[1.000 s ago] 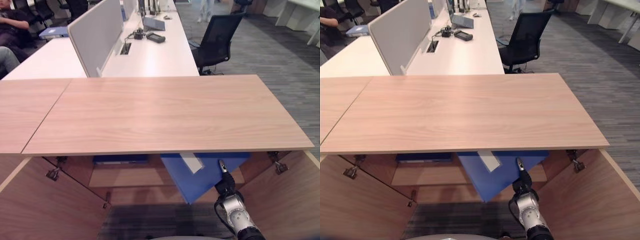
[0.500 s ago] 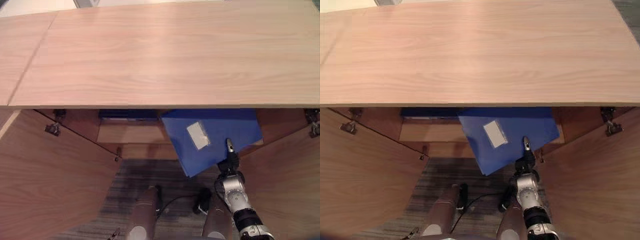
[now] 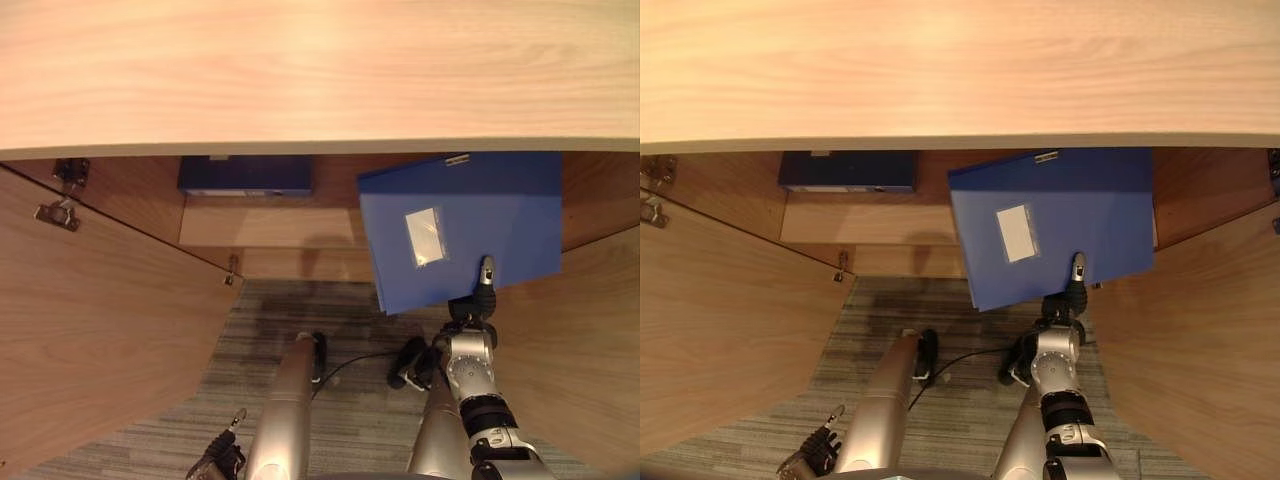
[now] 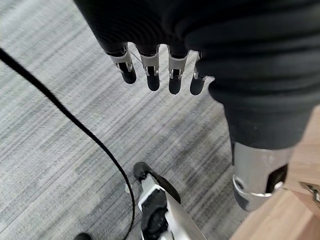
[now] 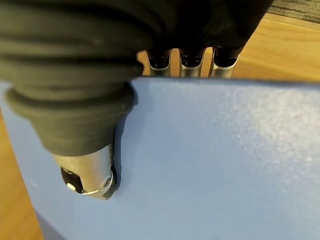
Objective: Put the empty folder in the office cabinet
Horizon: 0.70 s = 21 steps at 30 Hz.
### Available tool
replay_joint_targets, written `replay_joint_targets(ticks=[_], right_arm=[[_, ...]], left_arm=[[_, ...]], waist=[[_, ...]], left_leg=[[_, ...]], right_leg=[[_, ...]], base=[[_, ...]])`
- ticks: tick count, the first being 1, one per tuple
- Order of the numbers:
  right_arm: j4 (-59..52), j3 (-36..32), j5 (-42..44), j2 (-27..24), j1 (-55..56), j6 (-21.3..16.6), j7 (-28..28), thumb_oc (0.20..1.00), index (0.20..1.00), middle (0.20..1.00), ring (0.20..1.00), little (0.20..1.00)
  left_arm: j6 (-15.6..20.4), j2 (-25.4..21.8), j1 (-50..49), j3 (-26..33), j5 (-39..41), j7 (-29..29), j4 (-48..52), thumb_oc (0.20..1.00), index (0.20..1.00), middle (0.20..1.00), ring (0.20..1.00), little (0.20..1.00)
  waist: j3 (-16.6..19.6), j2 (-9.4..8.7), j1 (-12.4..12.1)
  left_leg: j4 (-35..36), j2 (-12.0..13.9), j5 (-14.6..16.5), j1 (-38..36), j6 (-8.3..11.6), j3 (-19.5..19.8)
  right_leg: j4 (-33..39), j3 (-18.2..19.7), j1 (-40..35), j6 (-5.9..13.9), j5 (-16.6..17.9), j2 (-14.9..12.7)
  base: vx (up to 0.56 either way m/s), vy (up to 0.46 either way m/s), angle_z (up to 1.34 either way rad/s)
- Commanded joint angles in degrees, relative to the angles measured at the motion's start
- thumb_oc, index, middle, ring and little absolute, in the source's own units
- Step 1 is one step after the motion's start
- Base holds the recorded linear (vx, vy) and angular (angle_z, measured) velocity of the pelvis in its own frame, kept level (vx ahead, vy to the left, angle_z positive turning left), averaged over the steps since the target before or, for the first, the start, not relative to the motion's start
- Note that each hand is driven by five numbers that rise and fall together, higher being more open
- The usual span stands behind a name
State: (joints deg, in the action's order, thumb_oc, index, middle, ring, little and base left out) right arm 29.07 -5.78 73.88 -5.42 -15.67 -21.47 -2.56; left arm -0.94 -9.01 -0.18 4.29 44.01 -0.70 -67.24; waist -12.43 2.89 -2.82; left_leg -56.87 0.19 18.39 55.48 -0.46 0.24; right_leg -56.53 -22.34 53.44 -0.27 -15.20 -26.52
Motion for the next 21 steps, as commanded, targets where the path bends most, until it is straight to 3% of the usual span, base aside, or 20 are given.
replay_joint_targets(ticks=[1,4,6,9,21], right_arm=[[-6.3,-1.6,1.5,-1.0,-4.8,-6.0,-0.2,0.200,0.200,0.200,0.200,0.200],[-6.0,-1.4,0.8,-2.0,-9.3,-6.7,-4.1,0.200,0.200,0.200,0.200,0.200],[-2.6,-0.6,0.7,-4.7,-14.9,-7.1,-6.9,0.200,0.200,0.200,0.200,0.200],[5.1,0.8,-2.2,-11.3,-24.2,-4.4,-11.0,0.200,0.200,0.200,0.200,0.200],[20.7,4.8,-0.8,-18.6,-42.9,0.0,-16.0,0.200,0.200,0.200,0.200,0.200]], left_arm=[[0.3,0.1,-2.0,-1.9,3.6,-1.4,-1.1,1.000,1.000,1.000,1.000,1.000],[0.0,0.1,-1.2,-1.9,6.0,-2.2,-1.4,1.000,1.000,1.000,1.000,1.000],[0.4,-0.1,-0.5,-2.2,7.3,-2.9,-1.1,1.000,1.000,1.000,1.000,1.000],[1.1,-0.9,-0.1,-3.9,8.0,-3.5,0.3,1.000,1.000,1.000,1.000,1.000],[0.5,-4.4,0.5,-6.5,5.9,-4.8,-2.2,1.000,1.000,1.000,1.000,1.000]], waist=[[0.2,1.82,-0.2],[0.3,1.57,-0.7],[0.1,1.23,-1.4],[0.0,0.72,-2.6],[0.7,0.48,-4.8]], left_leg=[[-0.9,1.3,5.5,-1.9,0.25,-1.1],[-1.1,1.2,5.2,0.4,0.47,-1.1],[-0.8,1.2,4.6,1.7,0.63,-1.0],[-1.6,0.9,4.2,4.2,0.96,-1.0],[-5.6,0.8,5.0,10.0,1.59,-1.2]], right_leg=[[-1.3,5.0,-3.5,3.90,-3.5,-1.2],[-2.1,5.3,-1.2,3.61,-3.6,-1.4],[-2.2,5.4,0.2,3.60,-3.4,-1.3],[-3.1,5.8,3.0,3.61,-3.1,-1.5],[-7.6,7.5,9.6,2.84,-4.8,-1.9]], base=[[0.00,-0.018,0.04],[0.00,-0.025,0.04],[-0.02,-0.032,0.00],[-0.01,-0.029,0.05],[0.01,-0.016,0.04]])
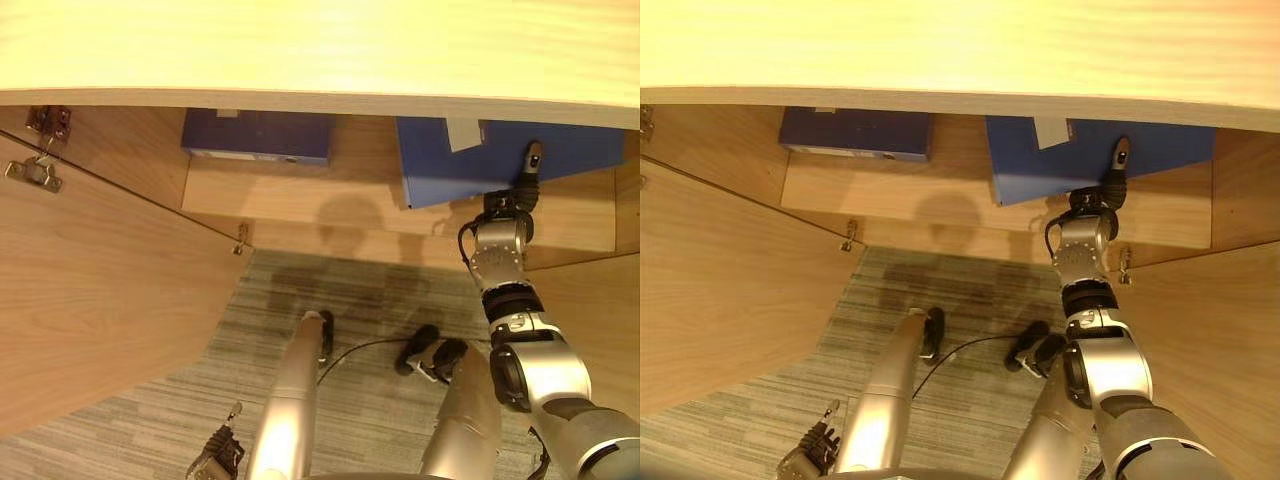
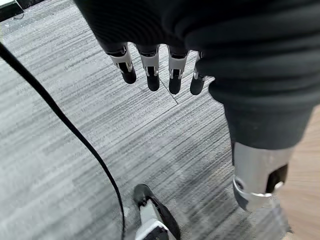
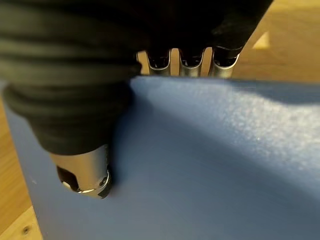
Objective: Put the empty folder in the office cabinet
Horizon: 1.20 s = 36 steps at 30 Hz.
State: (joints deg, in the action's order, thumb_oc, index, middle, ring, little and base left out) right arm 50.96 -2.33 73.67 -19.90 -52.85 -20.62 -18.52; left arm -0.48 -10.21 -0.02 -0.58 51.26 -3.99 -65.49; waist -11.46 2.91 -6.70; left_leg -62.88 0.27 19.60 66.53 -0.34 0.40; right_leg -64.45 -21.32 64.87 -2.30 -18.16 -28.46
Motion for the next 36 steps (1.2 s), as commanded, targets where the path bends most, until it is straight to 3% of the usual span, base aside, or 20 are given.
replay_joint_targets(ticks=[1,8,11,20,31,32,33,36], right_arm=[[0.4,2.0,-0.5,-4.3,-7.4,-0.3,-0.3,0.200,0.200,0.200,0.200,0.200],[7.3,4.2,0.4,-2.7,-13.8,1.0,-2.1,0.200,0.200,0.200,0.200,0.200],[7.6,1.5,4.1,3.0,-12.5,-0.4,-1.8,0.200,0.200,0.200,0.200,0.200],[6.3,-4.4,11.1,8.8,-11.7,-5.8,-1.2,0.200,0.200,0.200,0.200,0.200],[-0.5,-7.4,11.8,8.3,-11.6,-10.7,-1.8,0.200,0.200,0.200,0.200,0.200],[-1.7,-6.9,11.7,8.1,-11.2,-10.5,-1.2,0.407,0.407,0.407,0.407,0.407],[-2.6,-5.8,12.2,7.3,-10.8,-9.6,0.0,1.000,1.000,1.000,1.000,1.000],[-4.2,-4.7,13.2,5.9,-10.0,-8.5,3.4,1.000,1.000,1.000,1.000,1.000]], left_arm=[[0.1,-3.4,0.3,-2.2,-1.5,-1.5,-3.7,1.000,1.000,1.000,1.000,1.000],[0.0,-4.2,0.7,-3.9,-1.7,-2.0,-3.7,1.000,1.000,1.000,1.000,1.000],[-0.4,-4.1,2.3,-4.5,-2.6,-3.1,-4.1,1.000,1.000,1.000,1.000,1.000],[-1.4,-3.8,2.6,-5.1,-4.7,-4.0,-5.2,1.000,1.000,1.000,1.000,1.000],[-1.7,-3.1,2.1,-7.1,-5.3,-4.5,-2.8,1.000,1.000,1.000,1.000,1.000],[-1.7,-3.3,1.8,-7.1,-5.1,-4.3,-2.3,1.000,1.000,1.000,1.000,1.000],[-1.7,-3.4,1.4,-6.8,-4.9,-3.8,-2.2,1.000,1.000,1.000,1.000,1.000],[-1.7,-3.8,1.0,-6.4,-4.9,-3.2,-2.1,1.000,1.000,1.000,1.000,1.000]], waist=[[-0.2,0.44,-1.2],[-0.3,0.58,-2.1],[-0.5,1.17,-2.4],[-0.9,2.68,-3.5],[-0.9,3.24,-3.4],[-0.9,3.22,-3.3],[-0.8,3.14,-3.4],[-0.7,3.12,-3.3]], left_leg=[[0.1,0.7,3.9,-0.8,1.48,-1.4],[-1.7,1.2,4.5,0.6,1.48,-1.6],[-1.9,0.9,4.7,0.8,1.27,-1.7],[-1.6,0.3,4.4,0.8,0.90,-1.8],[-0.5,-0.3,4.0,1.0,0.72,-2.1],[-0.5,-0.3,3.9,1.0,0.69,-2.1],[-0.5,-0.2,3.9,0.9,0.67,-2.2],[-0.4,-0.2,3.8,0.9,0.63,-2.2]], right_leg=[[0.0,6.6,-1.5,4.82,-1.9,0.1],[-1.4,7.4,0.4,4.57,-2.1,0.2],[-1.7,7.6,0.6,4.58,-2.2,0.2],[-1.8,7.9,0.4,5.01,-2.4,0.2],[-1.4,8.1,0.2,5.64,-2.2,-0.7],[-1.3,8.2,0.2,5.64,-2.2,-0.6],[-1.3,8.2,0.2,5.69,-2.1,-0.6],[-1.3,8.3,0.4,5.66,-2.1,-0.5]], base=[[0.00,0.000,0.00],[0.00,-0.006,-0.02],[-0.02,-0.017,-0.05],[0.00,-0.001,-0.01],[0.00,0.005,0.04],[0.01,0.014,0.03],[0.00,0.000,0.00],[0.00,0.000,0.00]])
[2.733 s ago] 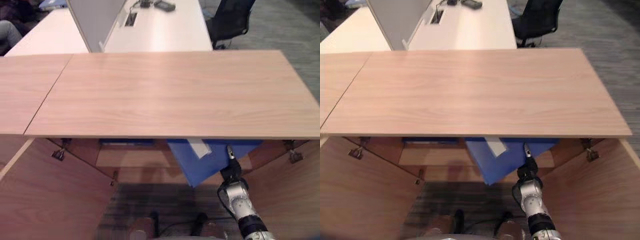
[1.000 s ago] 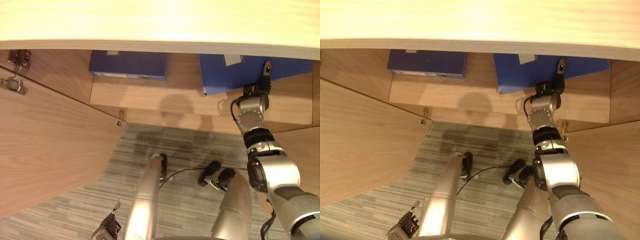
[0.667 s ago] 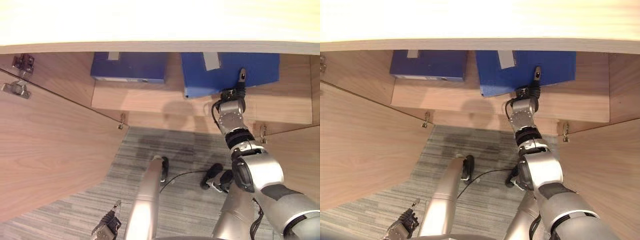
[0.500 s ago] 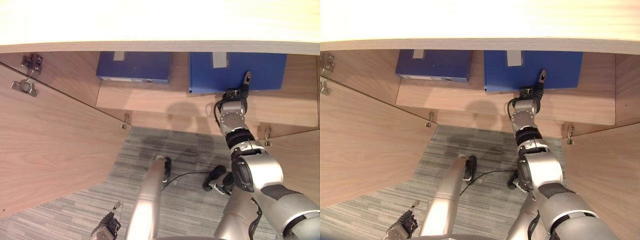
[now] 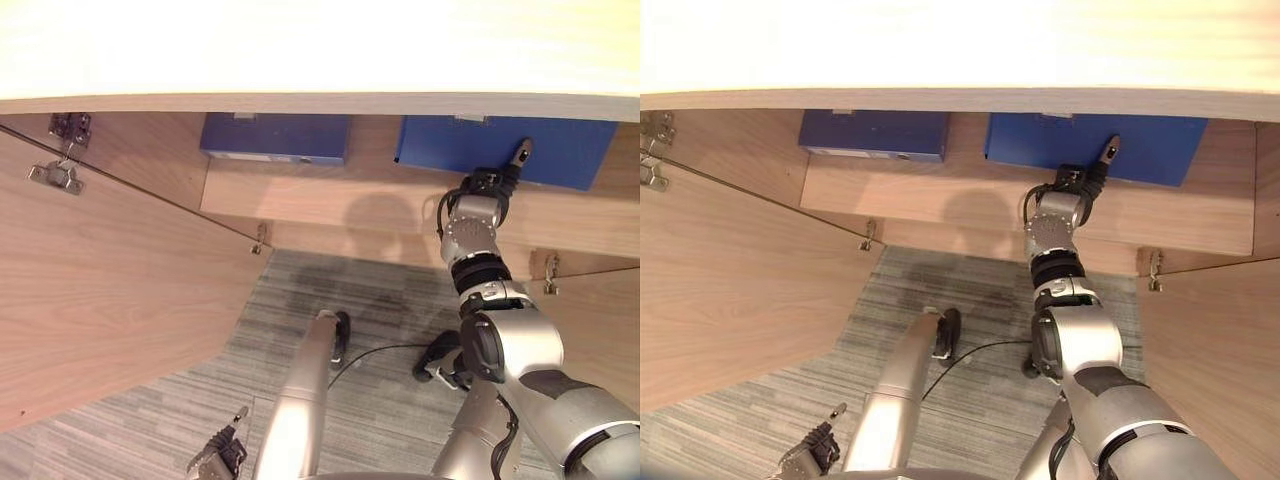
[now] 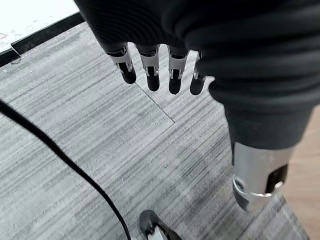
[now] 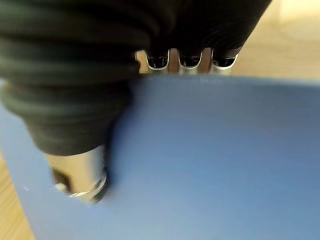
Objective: Put the empty folder in the office cabinet
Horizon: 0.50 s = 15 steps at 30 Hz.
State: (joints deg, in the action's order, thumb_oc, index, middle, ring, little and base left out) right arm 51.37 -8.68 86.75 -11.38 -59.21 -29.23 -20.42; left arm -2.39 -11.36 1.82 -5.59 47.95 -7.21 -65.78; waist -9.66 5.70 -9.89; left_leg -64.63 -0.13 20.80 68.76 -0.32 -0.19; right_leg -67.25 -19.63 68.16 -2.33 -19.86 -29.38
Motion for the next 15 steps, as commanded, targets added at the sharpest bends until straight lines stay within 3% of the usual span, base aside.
replay_joint_targets(ticks=[1,5,15], right_arm=[[-4.0,3.1,0.5,-4.3,-3.6,1.1,7.0,1.000,1.000,1.000,1.000,1.000],[-4.3,7.4,-1.7,-6.5,-4.3,4.4,9.6,1.000,1.000,1.000,1.000,1.000],[-7.7,12.2,-4.3,-4.4,-4.1,7.0,12.5,1.000,1.000,1.000,1.000,1.000]], left_arm=[[0.2,-3.2,-0.8,-0.7,-1.4,0.6,-2.1,1.000,1.000,1.000,1.000,1.000],[0.2,-4.2,-0.7,0.4,-1.7,1.8,-3.2,1.000,1.000,1.000,1.000,1.000],[0.0,-5.3,-0.7,1.9,-2.6,2.9,-5.1,1.000,1.000,1.000,1.000,1.000]], waist=[[-2.3,0.13,-0.1],[-2.1,-0.58,0.0],[-2.1,-1.14,-0.1]], left_leg=[[1.3,0.4,2.6,-1.2,0.71,-1.6],[1.1,0.7,2.6,-1.2,0.91,-1.5],[0.1,1.5,2.7,-0.5,0.86,-1.2]], right_leg=[[1.5,6.6,-2.8,5.72,-0.3,0.5],[1.6,6.7,-2.7,5.51,-0.3,0.7],[1.4,6.8,-1.7,5.22,-0.1,1.6]], base=[[0.00,0.000,0.00],[0.00,0.000,0.00],[-0.01,-0.008,-0.04]])
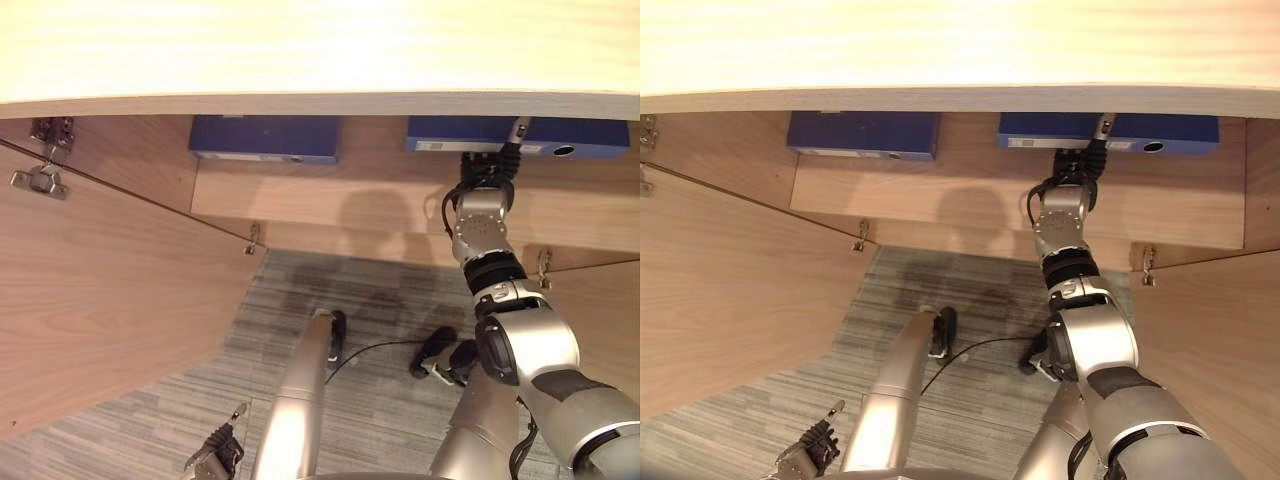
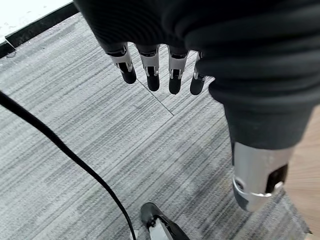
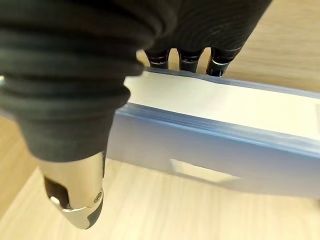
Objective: Put the empty folder in the office cabinet
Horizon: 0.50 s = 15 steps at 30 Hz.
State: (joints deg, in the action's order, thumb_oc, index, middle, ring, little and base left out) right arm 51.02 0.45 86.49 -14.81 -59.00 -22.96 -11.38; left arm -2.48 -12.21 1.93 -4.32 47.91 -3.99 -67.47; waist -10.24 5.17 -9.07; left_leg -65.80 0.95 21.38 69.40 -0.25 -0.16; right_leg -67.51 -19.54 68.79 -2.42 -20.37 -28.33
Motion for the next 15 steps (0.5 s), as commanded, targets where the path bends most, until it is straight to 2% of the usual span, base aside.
replay_joint_targets(ticks=[1,10,15], right_arm=[[-7.9,3.2,-4.0,-0.6,-4.1,0.7,3.6,1.000,1.000,1.000,1.000,1.000],[-15.4,3.6,-2.8,5.1,0.8,-0.1,6.9,1.000,1.000,1.000,1.000,1.000],[-19.5,4.2,-3.8,6.1,3.4,-0.7,7.9,1.000,1.000,1.000,1.000,1.000]], left_arm=[[0.1,-4.5,-0.8,0.7,-2.7,-0.3,-3.4,1.000,1.000,1.000,1.000,1.000],[-0.1,-4.3,-1.5,0.4,-3.7,0.4,-3.0,1.000,1.000,1.000,1.000,1.000],[-0.1,-3.7,-1.5,0.6,-3.9,0.6,-2.8,1.000,1.000,1.000,1.000,1.000]], waist=[[-1.6,-0.58,-0.9],[-2.2,0.14,-0.4],[-2.6,0.38,0.3]], left_leg=[[1.3,0.4,2.1,-1.1,0.75,-1.3],[1.6,0.7,2.0,-1.2,0.69,-1.6],[2.1,0.8,1.7,-1.2,0.58,-1.8]], right_leg=[[1.6,6.8,-2.2,5.31,0.4,0.5],[2.2,7.0,-2.0,5.39,1.0,0.9],[2.6,7.1,-1.8,5.48,1.3,0.9]], base=[[0.00,0.000,0.00],[0.00,0.000,-0.01],[-0.01,0.005,-0.01]])
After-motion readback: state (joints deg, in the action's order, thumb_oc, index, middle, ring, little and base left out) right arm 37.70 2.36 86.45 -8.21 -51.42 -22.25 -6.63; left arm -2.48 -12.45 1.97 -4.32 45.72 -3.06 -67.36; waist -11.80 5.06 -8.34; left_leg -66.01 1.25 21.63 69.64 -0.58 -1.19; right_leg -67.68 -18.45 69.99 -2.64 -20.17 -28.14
